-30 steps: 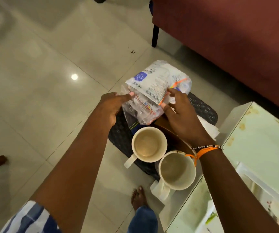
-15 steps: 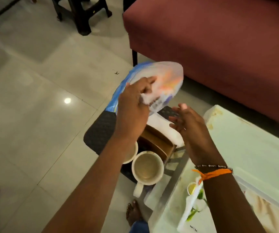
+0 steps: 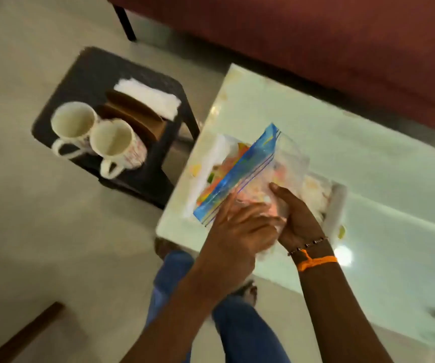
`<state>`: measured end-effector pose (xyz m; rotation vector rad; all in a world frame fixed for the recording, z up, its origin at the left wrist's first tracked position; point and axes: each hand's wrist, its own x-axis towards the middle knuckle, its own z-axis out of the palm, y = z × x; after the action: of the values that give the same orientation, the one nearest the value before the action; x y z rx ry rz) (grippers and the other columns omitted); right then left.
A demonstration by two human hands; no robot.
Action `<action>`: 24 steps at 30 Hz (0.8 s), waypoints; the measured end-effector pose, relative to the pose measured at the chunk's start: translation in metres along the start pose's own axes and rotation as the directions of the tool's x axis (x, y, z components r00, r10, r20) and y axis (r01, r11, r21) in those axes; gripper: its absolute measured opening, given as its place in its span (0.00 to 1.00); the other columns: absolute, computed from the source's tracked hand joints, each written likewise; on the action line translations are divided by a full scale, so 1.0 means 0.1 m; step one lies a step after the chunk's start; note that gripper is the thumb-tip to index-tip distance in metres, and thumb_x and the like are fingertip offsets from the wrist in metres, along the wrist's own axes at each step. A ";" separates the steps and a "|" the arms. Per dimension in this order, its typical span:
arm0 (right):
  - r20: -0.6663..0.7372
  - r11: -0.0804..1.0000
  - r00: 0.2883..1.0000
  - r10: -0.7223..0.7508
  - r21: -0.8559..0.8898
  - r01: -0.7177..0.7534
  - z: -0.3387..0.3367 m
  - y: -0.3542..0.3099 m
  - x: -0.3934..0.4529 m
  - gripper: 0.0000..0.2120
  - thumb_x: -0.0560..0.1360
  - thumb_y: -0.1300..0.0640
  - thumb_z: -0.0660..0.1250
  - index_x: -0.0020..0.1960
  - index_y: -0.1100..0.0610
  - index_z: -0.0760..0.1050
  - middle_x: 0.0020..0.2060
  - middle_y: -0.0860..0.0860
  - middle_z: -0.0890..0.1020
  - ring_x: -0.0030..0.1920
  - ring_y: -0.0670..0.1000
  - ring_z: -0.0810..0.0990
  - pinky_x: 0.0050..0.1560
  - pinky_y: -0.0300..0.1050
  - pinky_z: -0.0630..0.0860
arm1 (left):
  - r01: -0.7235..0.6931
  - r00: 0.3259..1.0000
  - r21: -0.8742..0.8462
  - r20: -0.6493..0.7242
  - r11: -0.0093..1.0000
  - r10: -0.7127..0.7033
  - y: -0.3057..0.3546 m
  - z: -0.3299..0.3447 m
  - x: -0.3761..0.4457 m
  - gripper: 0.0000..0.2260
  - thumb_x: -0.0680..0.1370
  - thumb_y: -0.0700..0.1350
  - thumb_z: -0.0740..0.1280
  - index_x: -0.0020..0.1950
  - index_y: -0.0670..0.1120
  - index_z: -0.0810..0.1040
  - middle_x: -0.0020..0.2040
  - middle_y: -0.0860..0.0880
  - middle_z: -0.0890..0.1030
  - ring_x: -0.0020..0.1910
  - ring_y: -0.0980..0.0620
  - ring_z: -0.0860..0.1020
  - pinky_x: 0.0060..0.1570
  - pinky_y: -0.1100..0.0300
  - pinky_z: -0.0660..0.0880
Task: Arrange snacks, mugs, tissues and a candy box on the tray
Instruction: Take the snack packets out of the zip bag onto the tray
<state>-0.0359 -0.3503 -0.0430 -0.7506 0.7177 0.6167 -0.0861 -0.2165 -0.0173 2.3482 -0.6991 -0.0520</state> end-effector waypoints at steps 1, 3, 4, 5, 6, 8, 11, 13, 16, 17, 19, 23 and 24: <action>-0.040 1.000 0.999 -0.010 -0.013 0.009 -0.18 0.05 -0.09 0.05 0.72 0.59 0.62 0.45 0.57 0.75 0.43 0.55 0.79 0.35 0.50 0.79 0.35 0.40 0.77 | 0.021 0.998 -0.041 0.068 0.999 -0.018 0.12 0.08 -0.07 0.09 0.67 0.36 0.63 0.40 0.48 0.78 0.54 0.53 0.83 0.60 0.50 0.78 0.69 0.46 0.62; -0.087 0.998 0.995 -0.057 -0.023 0.055 -0.49 0.12 -0.21 0.05 0.75 0.63 0.60 0.48 0.61 0.73 0.40 0.56 0.79 0.35 0.52 0.79 0.34 0.42 0.78 | 0.058 0.983 -0.162 0.182 0.985 -0.028 0.27 0.20 -0.21 0.14 0.64 0.39 0.64 0.47 0.48 0.78 0.61 0.52 0.78 0.65 0.51 0.71 0.71 0.53 0.57; -0.101 0.996 0.991 -0.085 -0.031 0.082 -0.63 0.16 -0.25 0.05 0.75 0.65 0.59 0.49 0.63 0.72 0.38 0.56 0.80 0.35 0.52 0.79 0.32 0.42 0.78 | 0.098 0.976 -0.259 0.211 0.961 -0.042 0.33 0.23 -0.29 0.18 0.64 0.40 0.66 0.53 0.48 0.77 0.63 0.51 0.76 0.66 0.52 0.69 0.70 0.57 0.58; -0.107 0.993 0.988 -0.112 -0.057 0.107 -0.73 0.18 -0.28 0.06 0.75 0.67 0.59 0.50 0.64 0.72 0.37 0.57 0.81 0.34 0.53 0.80 0.32 0.43 0.79 | 0.166 0.973 -0.371 0.210 0.914 -0.092 0.34 0.22 -0.34 0.22 0.64 0.41 0.66 0.59 0.48 0.74 0.64 0.50 0.74 0.66 0.54 0.68 0.69 0.62 0.59; -0.115 0.988 0.984 -0.137 -0.091 0.127 -0.83 0.21 -0.31 0.07 0.74 0.68 0.60 0.51 0.65 0.72 0.37 0.57 0.83 0.35 0.53 0.81 0.34 0.45 0.81 | 0.249 0.965 -0.463 0.198 0.851 -0.174 0.35 0.22 -0.38 0.24 0.66 0.43 0.65 0.62 0.50 0.71 0.65 0.50 0.73 0.66 0.56 0.68 0.67 0.66 0.61; -0.129 0.978 0.977 -0.167 -0.150 0.148 -0.98 0.28 -0.34 0.12 0.72 0.69 0.62 0.55 0.64 0.72 0.42 0.58 0.82 0.42 0.55 0.82 0.47 0.54 0.82 | 0.385 0.916 -0.539 0.125 0.749 -0.381 0.33 0.24 -0.37 0.21 0.71 0.43 0.62 0.64 0.52 0.68 0.63 0.52 0.73 0.62 0.59 0.70 0.61 0.71 0.64; -0.115 0.964 0.974 -0.197 -0.203 0.171 -1.10 0.39 -0.34 0.18 0.71 0.70 0.63 0.61 0.61 0.70 0.48 0.59 0.78 0.47 0.56 0.80 0.55 0.56 0.77 | 0.626 0.725 -0.491 0.082 0.606 -0.683 0.14 0.35 -0.23 0.13 0.76 0.39 0.60 0.59 0.49 0.72 0.57 0.52 0.74 0.50 0.59 0.74 0.50 0.71 0.71; -0.078 0.955 0.973 -0.216 -0.223 0.195 -1.12 0.46 -0.32 0.21 0.70 0.69 0.65 0.63 0.62 0.69 0.48 0.57 0.79 0.48 0.55 0.80 0.57 0.56 0.75 | 0.758 0.604 -0.480 0.261 0.442 -0.753 0.00 0.43 -0.15 0.08 0.78 0.41 0.61 0.56 0.46 0.75 0.51 0.50 0.76 0.43 0.54 0.76 0.47 0.62 0.74; -0.008 0.954 0.979 -0.206 -0.224 0.199 -1.13 0.56 -0.27 0.24 0.68 0.67 0.67 0.64 0.63 0.67 0.52 0.59 0.79 0.51 0.57 0.79 0.58 0.57 0.76 | 0.805 0.574 -0.428 0.382 0.412 -0.724 -0.14 0.45 -0.16 0.04 0.77 0.44 0.63 0.50 0.49 0.76 0.42 0.50 0.77 0.35 0.60 0.76 0.37 0.66 0.74; 0.014 0.950 0.979 -0.205 -0.239 0.202 -1.12 0.58 -0.25 0.24 0.70 0.68 0.66 0.64 0.64 0.67 0.52 0.59 0.78 0.51 0.57 0.79 0.58 0.56 0.76 | 0.797 0.584 -0.434 0.376 0.420 -0.719 -0.17 0.43 -0.17 0.03 0.77 0.44 0.64 0.48 0.51 0.76 0.39 0.51 0.77 0.31 0.63 0.76 0.33 0.68 0.74; 0.049 0.939 0.979 -0.196 -0.278 0.202 -1.06 0.61 -0.23 0.22 0.72 0.69 0.64 0.65 0.64 0.66 0.52 0.58 0.78 0.52 0.57 0.78 0.58 0.56 0.76 | 0.767 0.618 -0.475 0.364 0.431 -0.697 -0.18 0.38 -0.19 0.05 0.76 0.43 0.65 0.45 0.54 0.76 0.37 0.53 0.77 0.29 0.66 0.76 0.30 0.71 0.73; 0.039 0.909 0.987 -0.159 -0.384 0.162 -0.81 0.60 -0.22 0.23 0.75 0.68 0.61 0.68 0.63 0.62 0.61 0.59 0.73 0.61 0.57 0.73 0.64 0.56 0.71 | 0.706 0.683 -0.520 0.320 0.480 -0.657 -0.07 0.31 -0.19 0.10 0.74 0.39 0.67 0.41 0.55 0.74 0.37 0.57 0.77 0.32 0.68 0.75 0.34 0.73 0.72; 0.030 0.870 0.986 -0.163 -0.466 0.158 -0.73 0.57 -0.23 0.22 0.76 0.65 0.61 0.69 0.61 0.62 0.64 0.57 0.72 0.63 0.55 0.71 0.66 0.54 0.69 | 0.695 0.692 -0.523 0.300 0.494 -0.657 -0.01 0.31 -0.17 0.11 0.74 0.39 0.68 0.41 0.55 0.73 0.37 0.57 0.77 0.33 0.68 0.75 0.37 0.72 0.72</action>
<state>-0.1166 -0.3789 -0.0855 -1.2511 0.5092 0.6413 -0.1072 -0.2256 -0.0444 1.8277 0.2755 -0.6173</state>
